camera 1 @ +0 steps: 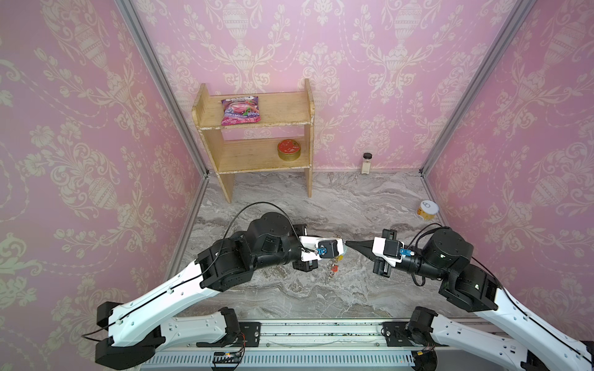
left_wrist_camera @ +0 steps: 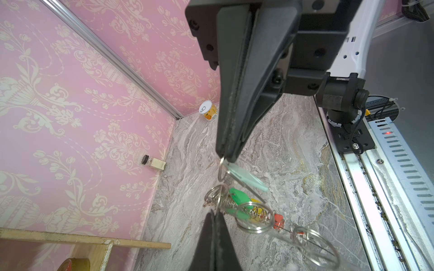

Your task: Put the keys on the keyring

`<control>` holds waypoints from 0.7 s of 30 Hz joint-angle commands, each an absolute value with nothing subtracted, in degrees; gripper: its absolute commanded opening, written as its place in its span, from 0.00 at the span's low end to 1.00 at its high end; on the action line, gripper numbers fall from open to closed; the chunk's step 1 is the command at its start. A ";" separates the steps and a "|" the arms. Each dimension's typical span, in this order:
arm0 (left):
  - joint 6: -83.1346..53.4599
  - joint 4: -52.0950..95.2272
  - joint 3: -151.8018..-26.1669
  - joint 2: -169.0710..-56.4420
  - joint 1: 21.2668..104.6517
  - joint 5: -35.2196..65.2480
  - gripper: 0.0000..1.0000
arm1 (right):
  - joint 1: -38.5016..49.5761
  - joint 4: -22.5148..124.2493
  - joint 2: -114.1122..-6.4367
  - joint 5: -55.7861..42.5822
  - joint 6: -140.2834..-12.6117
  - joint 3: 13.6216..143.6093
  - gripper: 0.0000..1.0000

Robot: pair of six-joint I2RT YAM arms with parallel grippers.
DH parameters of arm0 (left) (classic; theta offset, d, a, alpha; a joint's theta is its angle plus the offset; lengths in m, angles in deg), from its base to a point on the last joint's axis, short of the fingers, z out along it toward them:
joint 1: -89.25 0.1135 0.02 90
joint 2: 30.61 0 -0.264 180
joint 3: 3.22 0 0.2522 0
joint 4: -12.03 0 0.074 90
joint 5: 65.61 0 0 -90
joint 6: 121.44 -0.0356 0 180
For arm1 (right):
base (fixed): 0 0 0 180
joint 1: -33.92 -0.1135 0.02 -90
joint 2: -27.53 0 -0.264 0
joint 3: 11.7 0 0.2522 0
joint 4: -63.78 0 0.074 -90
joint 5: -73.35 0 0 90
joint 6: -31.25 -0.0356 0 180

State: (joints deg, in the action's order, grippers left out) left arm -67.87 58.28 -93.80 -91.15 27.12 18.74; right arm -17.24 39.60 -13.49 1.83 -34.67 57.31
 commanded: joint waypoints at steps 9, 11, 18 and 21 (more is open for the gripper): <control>-68.40 57.35 -96.33 -90.99 26.59 18.31 0.00 | -17.67 39.11 -14.62 2.30 -33.57 58.86 0.00; -68.45 57.41 -96.26 -90.91 26.58 18.34 0.00 | -17.67 39.33 -14.42 2.21 -33.46 58.81 0.00; -68.51 57.41 -95.87 -90.82 26.58 18.69 0.00 | -17.68 39.48 -13.43 2.77 -33.43 58.83 0.00; -68.45 57.51 -95.97 -90.82 26.59 18.66 0.00 | -17.76 39.49 -13.50 2.84 -33.44 58.79 0.00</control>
